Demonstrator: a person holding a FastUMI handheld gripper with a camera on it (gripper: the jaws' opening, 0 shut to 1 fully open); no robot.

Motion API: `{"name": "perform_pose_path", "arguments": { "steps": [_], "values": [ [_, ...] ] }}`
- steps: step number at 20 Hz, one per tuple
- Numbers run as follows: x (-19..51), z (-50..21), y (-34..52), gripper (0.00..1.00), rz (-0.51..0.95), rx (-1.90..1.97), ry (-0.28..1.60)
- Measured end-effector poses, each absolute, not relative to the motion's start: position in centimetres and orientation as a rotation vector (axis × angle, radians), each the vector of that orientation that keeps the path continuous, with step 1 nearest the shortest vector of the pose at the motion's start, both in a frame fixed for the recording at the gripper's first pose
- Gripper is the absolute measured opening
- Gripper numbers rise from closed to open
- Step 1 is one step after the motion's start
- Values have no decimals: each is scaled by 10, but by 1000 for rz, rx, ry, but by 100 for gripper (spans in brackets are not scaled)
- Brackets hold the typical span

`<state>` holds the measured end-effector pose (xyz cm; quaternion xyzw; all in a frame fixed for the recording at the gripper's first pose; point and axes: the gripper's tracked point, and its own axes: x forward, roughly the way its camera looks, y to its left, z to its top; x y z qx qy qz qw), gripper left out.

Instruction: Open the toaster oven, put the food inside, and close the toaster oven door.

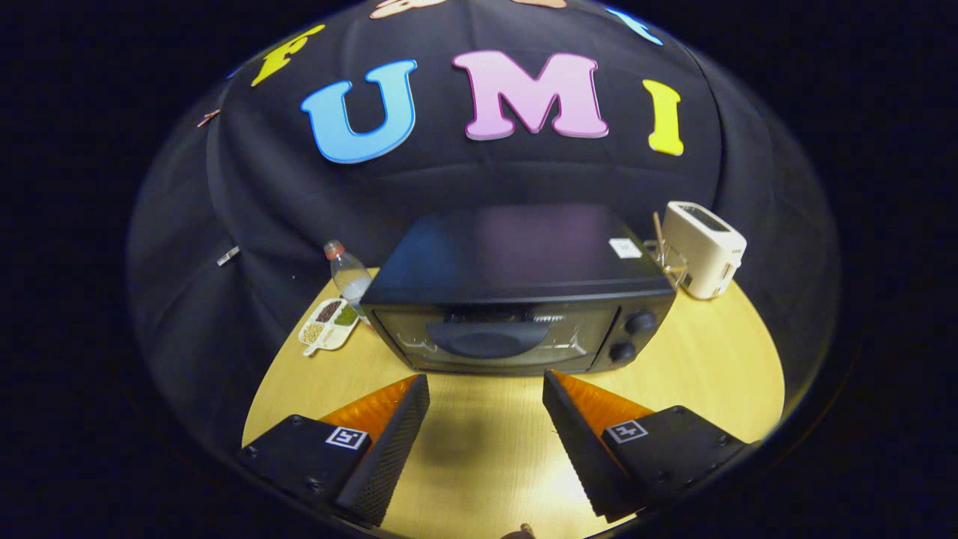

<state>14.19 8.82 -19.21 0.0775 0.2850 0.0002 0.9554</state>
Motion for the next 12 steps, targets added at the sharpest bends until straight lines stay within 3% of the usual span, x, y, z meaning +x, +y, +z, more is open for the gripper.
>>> {"name": "perform_pose_path", "arguments": {
  "steps": [6,12],
  "values": [
    [126,-52,48,99,-23,91,270],
    [64,18,16,98,-70,85,90]
  ]
}}
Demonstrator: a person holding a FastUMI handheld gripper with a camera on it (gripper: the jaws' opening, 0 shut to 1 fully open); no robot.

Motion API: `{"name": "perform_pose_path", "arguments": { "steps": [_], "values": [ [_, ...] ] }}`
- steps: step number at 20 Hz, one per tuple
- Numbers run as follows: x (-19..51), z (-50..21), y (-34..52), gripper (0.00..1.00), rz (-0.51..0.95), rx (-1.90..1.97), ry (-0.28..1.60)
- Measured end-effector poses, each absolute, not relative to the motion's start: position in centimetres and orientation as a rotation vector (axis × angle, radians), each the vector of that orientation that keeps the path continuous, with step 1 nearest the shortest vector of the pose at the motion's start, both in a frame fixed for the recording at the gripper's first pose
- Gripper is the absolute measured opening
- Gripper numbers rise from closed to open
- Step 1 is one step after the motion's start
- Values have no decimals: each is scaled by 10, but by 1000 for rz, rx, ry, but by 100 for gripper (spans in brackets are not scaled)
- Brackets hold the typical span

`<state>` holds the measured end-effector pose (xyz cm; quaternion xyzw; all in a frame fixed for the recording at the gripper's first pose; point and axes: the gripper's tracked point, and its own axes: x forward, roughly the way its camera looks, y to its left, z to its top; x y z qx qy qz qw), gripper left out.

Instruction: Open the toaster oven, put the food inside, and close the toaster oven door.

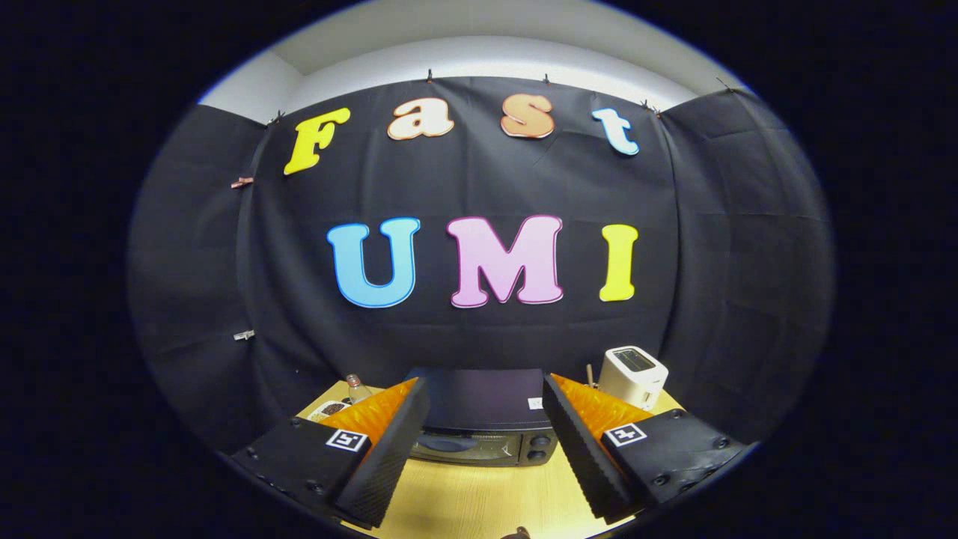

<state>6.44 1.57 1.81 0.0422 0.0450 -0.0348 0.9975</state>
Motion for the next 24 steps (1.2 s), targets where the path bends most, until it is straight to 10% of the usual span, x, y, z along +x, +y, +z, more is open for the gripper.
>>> {"name": "perform_pose_path", "arguments": {
  "steps": [24],
  "values": [
    [7,19,-21,98,-30,89,141]
  ]
}}
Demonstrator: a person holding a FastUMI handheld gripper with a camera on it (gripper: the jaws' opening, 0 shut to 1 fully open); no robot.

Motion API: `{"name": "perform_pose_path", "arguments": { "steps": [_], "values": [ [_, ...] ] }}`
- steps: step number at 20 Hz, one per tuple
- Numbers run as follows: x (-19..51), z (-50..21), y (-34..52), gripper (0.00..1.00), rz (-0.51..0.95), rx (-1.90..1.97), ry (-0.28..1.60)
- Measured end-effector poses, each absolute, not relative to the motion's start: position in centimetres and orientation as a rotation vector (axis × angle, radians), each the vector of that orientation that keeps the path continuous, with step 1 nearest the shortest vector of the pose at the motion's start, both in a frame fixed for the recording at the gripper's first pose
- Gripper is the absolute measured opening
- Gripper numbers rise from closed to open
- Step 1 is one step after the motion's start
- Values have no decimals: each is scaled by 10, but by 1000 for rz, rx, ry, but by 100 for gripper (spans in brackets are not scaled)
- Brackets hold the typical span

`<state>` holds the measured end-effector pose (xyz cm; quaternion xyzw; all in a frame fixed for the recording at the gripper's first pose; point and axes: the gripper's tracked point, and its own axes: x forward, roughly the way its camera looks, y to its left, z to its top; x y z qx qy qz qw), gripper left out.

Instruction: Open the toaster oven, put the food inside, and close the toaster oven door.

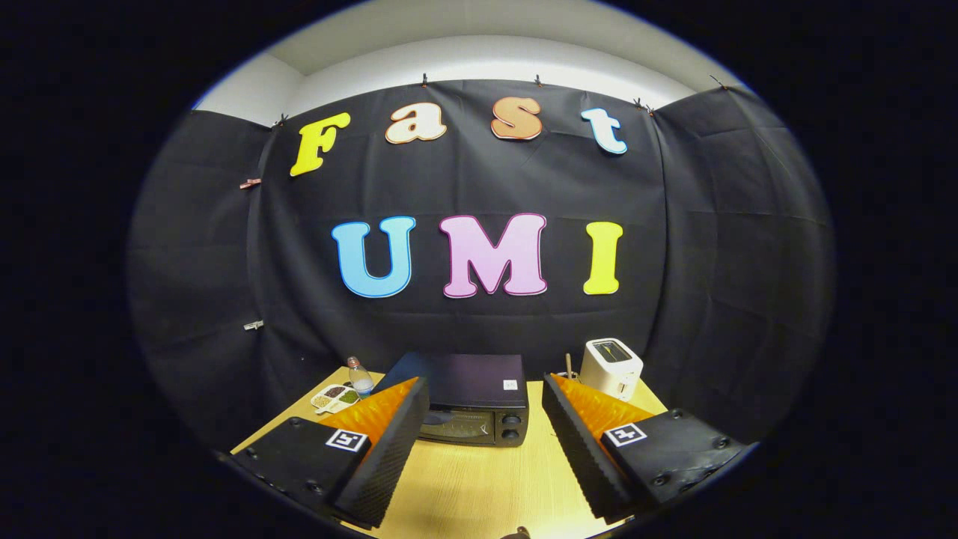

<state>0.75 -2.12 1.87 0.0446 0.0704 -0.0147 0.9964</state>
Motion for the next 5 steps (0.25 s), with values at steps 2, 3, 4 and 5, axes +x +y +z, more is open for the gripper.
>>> {"name": "perform_pose_path", "arguments": {
  "steps": [2,3,4,5],
  "values": [
    [8,20,-24,99,-38,99,138],
    [10,20,-24,99,-41,104,137],
    [10,21,-24,98,-43,108,135],
    [11,22,-24,98,-44,112,132]
  ]
}}
